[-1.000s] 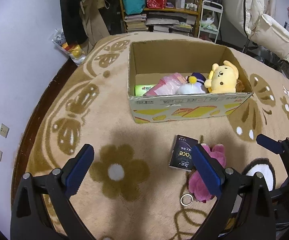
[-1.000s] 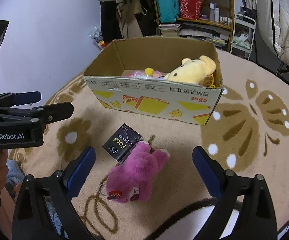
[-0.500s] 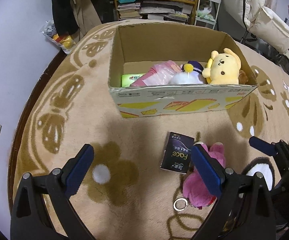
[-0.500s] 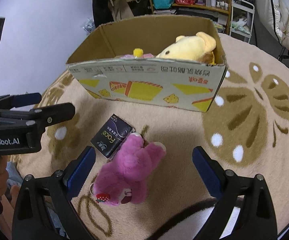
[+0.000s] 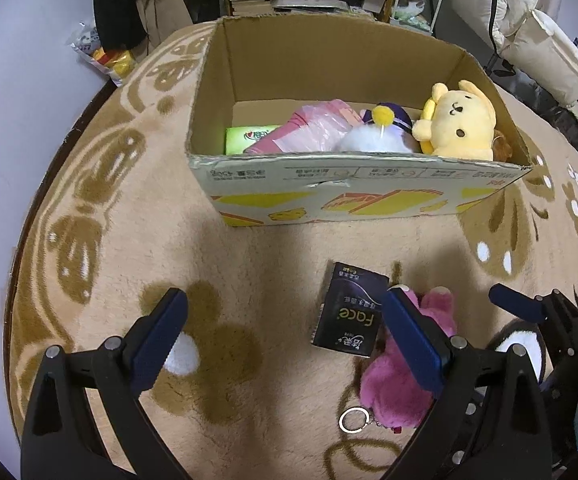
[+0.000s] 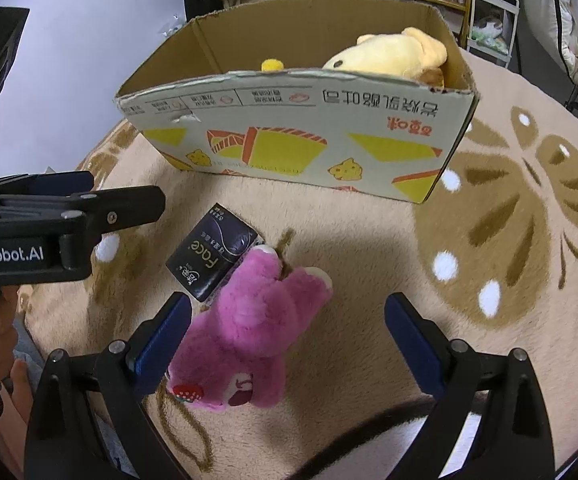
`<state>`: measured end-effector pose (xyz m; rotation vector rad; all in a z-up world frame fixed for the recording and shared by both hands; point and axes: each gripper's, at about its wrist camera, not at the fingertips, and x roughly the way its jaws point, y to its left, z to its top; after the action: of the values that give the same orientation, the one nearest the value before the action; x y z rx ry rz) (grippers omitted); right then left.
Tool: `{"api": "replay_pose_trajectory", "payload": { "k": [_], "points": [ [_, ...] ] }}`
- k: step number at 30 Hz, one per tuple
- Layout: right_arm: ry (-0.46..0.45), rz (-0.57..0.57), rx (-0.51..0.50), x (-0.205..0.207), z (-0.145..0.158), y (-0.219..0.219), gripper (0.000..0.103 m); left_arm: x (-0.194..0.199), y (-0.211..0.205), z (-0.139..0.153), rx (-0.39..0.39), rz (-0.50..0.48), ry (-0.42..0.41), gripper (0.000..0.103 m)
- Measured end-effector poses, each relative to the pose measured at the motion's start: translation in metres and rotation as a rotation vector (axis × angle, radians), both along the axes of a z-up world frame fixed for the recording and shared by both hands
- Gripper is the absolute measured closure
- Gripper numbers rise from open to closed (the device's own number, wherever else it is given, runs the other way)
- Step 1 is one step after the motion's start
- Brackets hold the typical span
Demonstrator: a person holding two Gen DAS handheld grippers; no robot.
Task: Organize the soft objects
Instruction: 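Lower the left tool onto the black Face tissue pack while the right tool lowers onto the pink bear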
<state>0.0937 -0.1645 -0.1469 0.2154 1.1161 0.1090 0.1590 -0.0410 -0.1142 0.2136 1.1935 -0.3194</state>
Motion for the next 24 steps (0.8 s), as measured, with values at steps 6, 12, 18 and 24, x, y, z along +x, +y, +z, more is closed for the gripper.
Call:
{"api": "replay_pose_trajectory", "payload": {
  "k": [6, 12, 18, 24],
  "points": [
    [0.043, -0.007, 0.022, 0.004, -0.01, -0.001, 0.002, -0.003, -0.007, -0.007, 0.009, -0.019, 0.012, 0.006],
    [0.094, -0.001, 0.009, 0.007, -0.022, 0.002, 0.002, -0.003, -0.01, -0.017, 0.016, -0.023, 0.038, 0.006],
    [0.112, -0.014, 0.04, 0.01, -0.03, 0.0, 0.002, -0.001, -0.012, -0.023, 0.001, -0.022, 0.054, 0.006],
    [0.119, -0.015, 0.06, 0.01, -0.033, -0.001, 0.002, 0.001, -0.016, -0.032, 0.013, -0.04, 0.069, 0.006]
  ]
}}
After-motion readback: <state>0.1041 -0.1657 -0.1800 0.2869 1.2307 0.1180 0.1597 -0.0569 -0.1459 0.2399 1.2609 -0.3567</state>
